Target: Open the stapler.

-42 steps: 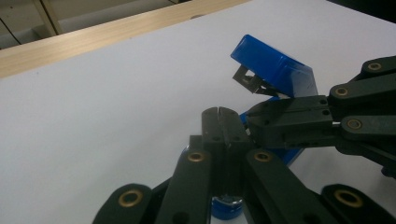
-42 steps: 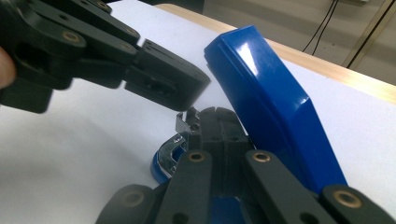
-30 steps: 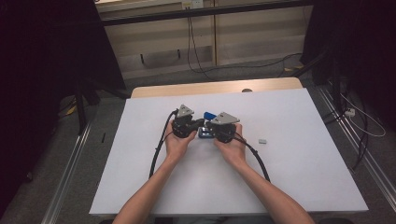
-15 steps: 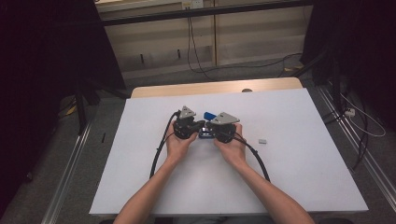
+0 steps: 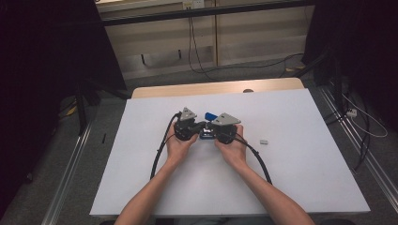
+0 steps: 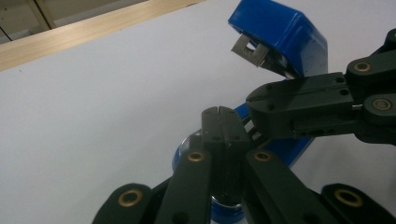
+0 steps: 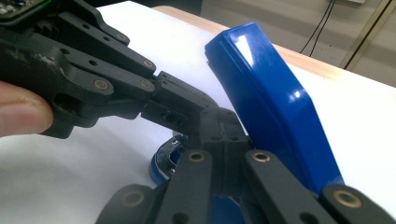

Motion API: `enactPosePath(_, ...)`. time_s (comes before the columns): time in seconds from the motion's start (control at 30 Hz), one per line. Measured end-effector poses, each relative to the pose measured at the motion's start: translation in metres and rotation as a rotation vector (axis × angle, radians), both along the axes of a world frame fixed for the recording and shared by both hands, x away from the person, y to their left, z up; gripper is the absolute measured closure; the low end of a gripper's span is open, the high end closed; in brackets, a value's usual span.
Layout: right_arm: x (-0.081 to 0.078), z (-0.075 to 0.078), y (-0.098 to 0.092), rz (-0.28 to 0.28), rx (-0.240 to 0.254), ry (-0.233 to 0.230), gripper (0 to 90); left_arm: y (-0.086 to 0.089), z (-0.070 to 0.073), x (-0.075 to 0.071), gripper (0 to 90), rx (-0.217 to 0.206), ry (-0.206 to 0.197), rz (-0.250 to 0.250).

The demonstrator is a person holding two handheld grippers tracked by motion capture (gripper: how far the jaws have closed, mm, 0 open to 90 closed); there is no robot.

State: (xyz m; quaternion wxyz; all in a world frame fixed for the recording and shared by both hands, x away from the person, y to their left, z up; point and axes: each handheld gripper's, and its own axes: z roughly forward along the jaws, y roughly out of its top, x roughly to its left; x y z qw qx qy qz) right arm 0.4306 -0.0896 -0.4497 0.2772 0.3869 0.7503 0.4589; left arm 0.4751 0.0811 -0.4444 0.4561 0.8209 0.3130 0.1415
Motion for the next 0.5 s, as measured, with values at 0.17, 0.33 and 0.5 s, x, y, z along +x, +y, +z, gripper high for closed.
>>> enactPosePath(0.17, -0.0007, 0.0004, -0.0003, -0.011, 0.003, -0.011, 90.0, 0.0011, -0.0033, 0.0005, 90.0, 0.001, 0.000, 0.005)
enactPosePath(0.33, -0.0014, 0.0003, -0.0001, -0.022, 0.009, -0.022, 90.0, -0.0001, -0.0036, -0.0003, 90.0, 0.008, -0.009, -0.003)
enactPosePath(0.5, -0.0006, -0.0009, 0.0015, -0.026, 0.007, -0.032, 90.0, -0.0001, -0.0047, -0.0007, 90.0, 0.013, -0.017, -0.005)
